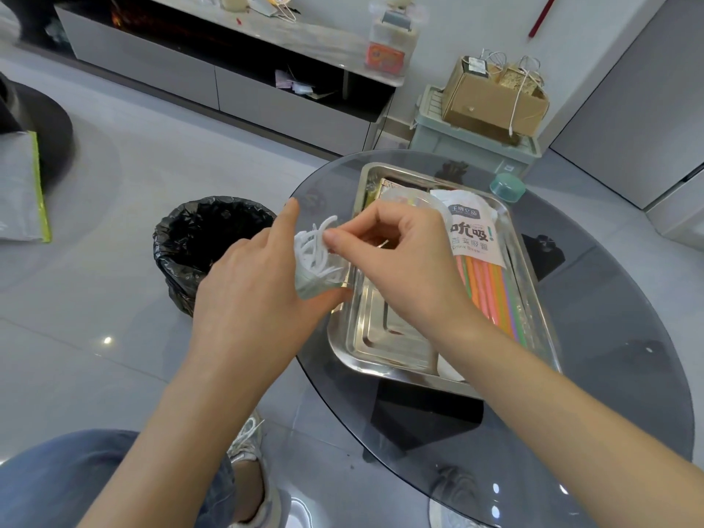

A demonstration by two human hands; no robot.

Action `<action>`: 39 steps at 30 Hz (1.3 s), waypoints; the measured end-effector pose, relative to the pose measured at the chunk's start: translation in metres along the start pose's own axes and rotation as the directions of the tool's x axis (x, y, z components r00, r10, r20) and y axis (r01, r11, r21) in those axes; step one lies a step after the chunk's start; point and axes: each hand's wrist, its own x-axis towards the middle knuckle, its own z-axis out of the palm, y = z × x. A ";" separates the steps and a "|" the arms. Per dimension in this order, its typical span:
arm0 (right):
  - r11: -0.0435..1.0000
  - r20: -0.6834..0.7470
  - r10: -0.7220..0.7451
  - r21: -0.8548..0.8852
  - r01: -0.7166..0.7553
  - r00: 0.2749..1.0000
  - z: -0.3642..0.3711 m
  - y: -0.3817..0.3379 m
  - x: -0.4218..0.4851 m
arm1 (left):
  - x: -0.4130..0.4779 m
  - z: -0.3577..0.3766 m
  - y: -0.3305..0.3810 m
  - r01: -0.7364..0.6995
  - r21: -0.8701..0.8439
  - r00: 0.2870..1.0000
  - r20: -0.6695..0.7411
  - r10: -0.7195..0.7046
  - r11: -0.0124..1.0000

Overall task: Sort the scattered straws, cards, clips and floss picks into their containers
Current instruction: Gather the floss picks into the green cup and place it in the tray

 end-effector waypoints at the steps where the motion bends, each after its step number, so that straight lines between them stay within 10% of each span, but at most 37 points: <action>1: 0.999 -0.007 -0.008 -0.038 0.007 1.000 0.001 0.000 -0.001 | 0.000 0.000 -0.001 -0.003 -0.002 1.000 -0.006 0.003 1.000; 17: 0.832 0.263 -0.340 -0.363 0.419 0.903 0.007 -0.009 -0.019 | -0.001 -0.003 0.004 -0.011 -0.065 1.000 -0.004 0.010 0.998; 39: 0.964 0.174 0.133 -0.252 -0.087 0.976 -0.096 0.042 -0.055 | 0.008 0.043 0.049 -0.193 -0.275 0.963 0.130 0.235 0.942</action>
